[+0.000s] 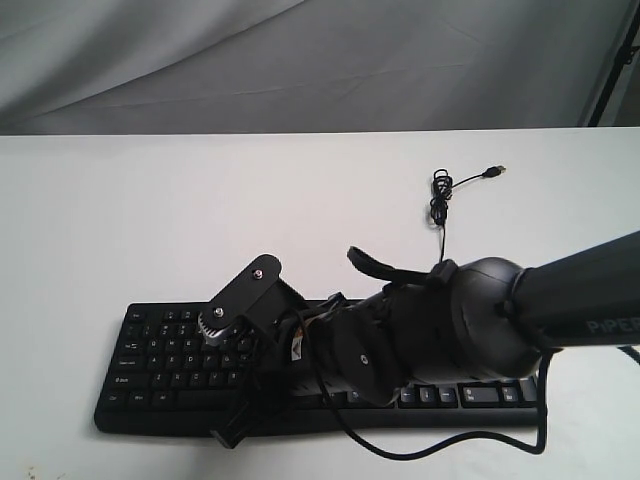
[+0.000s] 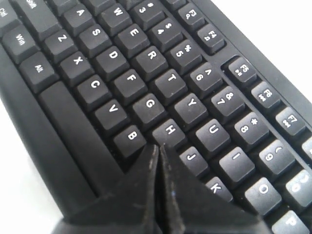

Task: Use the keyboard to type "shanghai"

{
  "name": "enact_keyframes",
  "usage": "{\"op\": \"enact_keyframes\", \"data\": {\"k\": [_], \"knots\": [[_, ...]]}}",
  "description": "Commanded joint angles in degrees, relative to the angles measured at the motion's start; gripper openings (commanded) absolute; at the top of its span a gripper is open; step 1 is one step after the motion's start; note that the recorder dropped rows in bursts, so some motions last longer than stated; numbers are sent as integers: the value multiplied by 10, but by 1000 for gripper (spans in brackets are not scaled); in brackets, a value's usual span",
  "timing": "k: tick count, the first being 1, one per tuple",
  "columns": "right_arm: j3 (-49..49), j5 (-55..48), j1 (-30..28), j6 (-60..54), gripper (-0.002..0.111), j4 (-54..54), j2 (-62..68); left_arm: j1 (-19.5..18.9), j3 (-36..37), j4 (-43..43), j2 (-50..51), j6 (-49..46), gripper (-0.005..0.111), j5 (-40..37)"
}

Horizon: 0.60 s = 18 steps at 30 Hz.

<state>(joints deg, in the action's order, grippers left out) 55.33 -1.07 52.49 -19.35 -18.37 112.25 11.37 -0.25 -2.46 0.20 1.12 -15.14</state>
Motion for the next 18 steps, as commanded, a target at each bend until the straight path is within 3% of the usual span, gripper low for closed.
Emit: {"op": "enact_keyframes", "data": {"k": [1, 18], "knots": [[1, 1, 2, -5, 0, -2, 8, 2, 2, 0, -2, 2, 0, 3], [1, -9, 3, -15, 0, -5, -4, 2, 2, 0, -2, 2, 0, 3]]}}
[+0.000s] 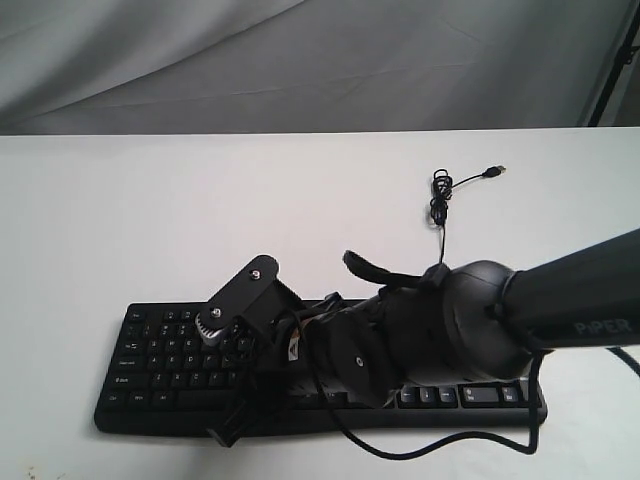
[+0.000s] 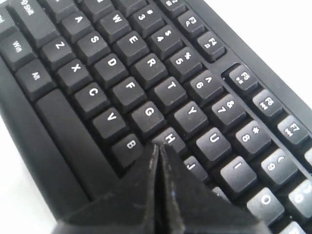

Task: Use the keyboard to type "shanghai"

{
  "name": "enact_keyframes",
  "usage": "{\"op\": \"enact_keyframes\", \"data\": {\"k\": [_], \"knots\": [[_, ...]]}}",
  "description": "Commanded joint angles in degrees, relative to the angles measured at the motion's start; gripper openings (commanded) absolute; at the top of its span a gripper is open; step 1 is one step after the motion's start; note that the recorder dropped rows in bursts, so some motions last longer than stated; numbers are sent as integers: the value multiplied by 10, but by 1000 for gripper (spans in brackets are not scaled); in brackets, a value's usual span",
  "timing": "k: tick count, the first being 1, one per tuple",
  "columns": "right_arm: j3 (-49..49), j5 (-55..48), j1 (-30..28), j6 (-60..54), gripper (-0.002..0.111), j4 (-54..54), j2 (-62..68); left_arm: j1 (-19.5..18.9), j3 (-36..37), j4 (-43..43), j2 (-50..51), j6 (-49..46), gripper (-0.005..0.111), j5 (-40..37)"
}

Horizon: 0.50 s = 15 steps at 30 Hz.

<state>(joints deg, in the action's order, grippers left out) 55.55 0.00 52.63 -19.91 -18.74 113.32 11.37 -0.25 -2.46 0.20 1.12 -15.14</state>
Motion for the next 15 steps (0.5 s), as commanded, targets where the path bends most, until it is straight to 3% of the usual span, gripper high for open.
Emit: {"op": "enact_keyframes", "data": {"k": [1, 15], "knots": [[-1, -21, 2, -9, 0, -1, -19, 2, 2, 0, -2, 2, 0, 3], [92, -77, 2, -18, 0, 0, 11, 2, 2, 0, -2, 2, 0, 3]]}}
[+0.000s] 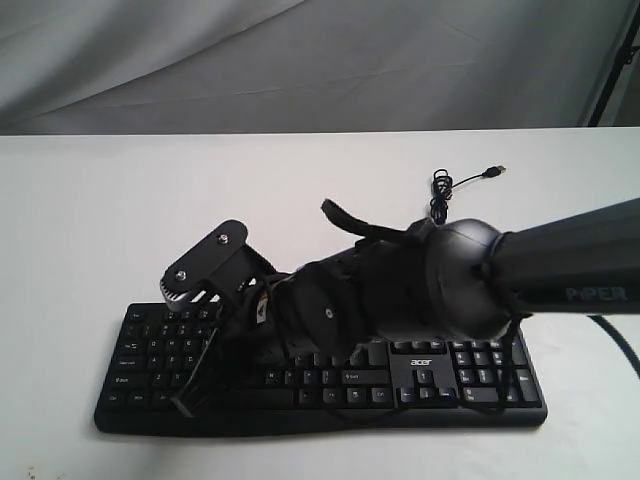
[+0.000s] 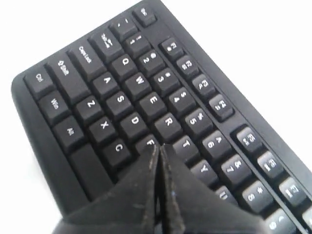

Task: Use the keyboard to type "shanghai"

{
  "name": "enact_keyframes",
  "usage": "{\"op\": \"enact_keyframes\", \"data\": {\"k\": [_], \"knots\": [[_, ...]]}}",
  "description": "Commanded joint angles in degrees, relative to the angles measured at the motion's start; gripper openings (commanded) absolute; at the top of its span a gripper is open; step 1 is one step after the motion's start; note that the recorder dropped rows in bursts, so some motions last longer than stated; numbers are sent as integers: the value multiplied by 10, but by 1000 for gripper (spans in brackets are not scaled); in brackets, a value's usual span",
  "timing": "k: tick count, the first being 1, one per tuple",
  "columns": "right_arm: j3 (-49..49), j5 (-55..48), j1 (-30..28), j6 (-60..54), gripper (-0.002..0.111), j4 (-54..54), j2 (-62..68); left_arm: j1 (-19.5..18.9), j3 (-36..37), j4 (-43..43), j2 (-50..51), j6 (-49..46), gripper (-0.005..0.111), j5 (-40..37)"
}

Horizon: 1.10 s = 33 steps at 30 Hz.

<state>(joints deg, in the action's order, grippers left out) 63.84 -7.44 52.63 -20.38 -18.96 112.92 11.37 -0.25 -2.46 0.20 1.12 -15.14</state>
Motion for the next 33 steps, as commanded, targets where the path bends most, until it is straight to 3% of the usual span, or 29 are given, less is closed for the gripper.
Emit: {"op": "enact_keyframes", "data": {"k": [1, 24, 33], "knots": [[9, -3, 1, -13, 0, 2, 18, 2, 2, 0, -2, 2, 0, 3], [9, 19, -1, -24, 0, 2, 63, 2, 2, 0, -2, 2, 0, 3], [9, -7, -1, -24, 0, 6, 17, 2, 2, 0, -2, 2, 0, 3]]}}
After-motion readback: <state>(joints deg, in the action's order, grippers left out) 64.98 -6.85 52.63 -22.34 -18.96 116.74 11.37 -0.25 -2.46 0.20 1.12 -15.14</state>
